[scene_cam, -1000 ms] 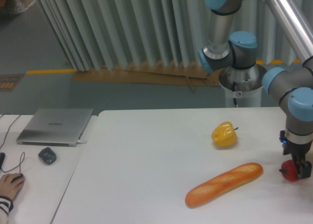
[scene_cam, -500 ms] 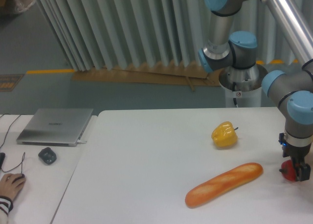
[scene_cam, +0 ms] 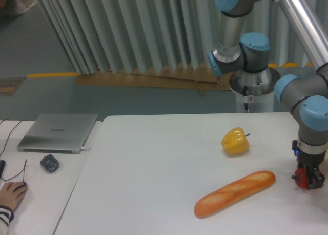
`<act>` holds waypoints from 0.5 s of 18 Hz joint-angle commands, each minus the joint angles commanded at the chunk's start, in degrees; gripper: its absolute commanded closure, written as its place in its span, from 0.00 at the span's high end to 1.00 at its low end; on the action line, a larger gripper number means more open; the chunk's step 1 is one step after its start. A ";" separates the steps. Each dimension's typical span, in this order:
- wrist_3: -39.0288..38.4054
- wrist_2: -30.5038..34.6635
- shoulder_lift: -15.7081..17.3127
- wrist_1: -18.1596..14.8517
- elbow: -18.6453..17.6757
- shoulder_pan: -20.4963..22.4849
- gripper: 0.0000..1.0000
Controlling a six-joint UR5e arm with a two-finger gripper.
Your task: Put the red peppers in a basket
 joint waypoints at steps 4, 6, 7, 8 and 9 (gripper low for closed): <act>0.18 0.00 0.53 -0.09 0.26 0.00 0.54; 0.18 -0.09 0.97 -0.09 0.26 0.00 0.54; 0.18 -0.09 1.40 -0.09 0.35 0.00 0.54; 0.18 0.00 1.93 -0.17 0.35 0.00 0.54; 0.18 -0.17 2.46 -0.35 0.35 0.09 0.54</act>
